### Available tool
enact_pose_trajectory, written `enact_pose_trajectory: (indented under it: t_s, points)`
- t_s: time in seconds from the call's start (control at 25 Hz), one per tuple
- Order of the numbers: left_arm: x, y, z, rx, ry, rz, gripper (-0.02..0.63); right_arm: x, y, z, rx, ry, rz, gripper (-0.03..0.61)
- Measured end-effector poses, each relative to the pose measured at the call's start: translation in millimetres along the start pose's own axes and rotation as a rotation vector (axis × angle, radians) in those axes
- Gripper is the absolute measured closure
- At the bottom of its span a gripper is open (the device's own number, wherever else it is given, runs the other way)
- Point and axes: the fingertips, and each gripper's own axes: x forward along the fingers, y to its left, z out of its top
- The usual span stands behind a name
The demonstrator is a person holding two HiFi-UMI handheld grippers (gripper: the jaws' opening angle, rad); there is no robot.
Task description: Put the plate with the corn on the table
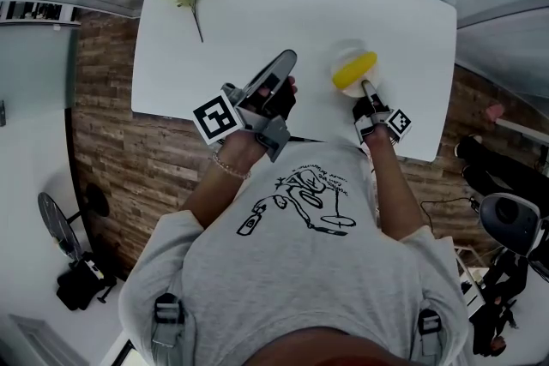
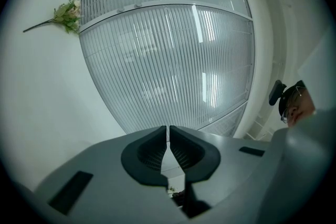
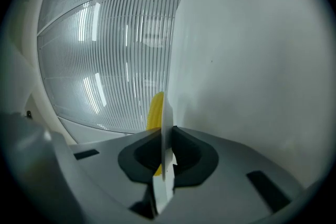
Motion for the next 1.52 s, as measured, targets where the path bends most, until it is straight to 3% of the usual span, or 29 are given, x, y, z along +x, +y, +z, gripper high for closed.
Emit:
enact_pose_trajectory:
  t_s: [0.96,1.36,1.52]
  points:
    - [0,0,0,-0.005,0.004,0.001,0.581,4,-19,2,0.041,0.0,-0.104,0.549]
    - [0,-1,1,-0.004,-0.002,0.001,0.583,3,-32,6,0.071,0.005,-0.294,0.543]
    - [0,-1,1,-0.002,-0.005,0.0,0.581,2,-33,5,0.053,0.04,-0.355,0.495]
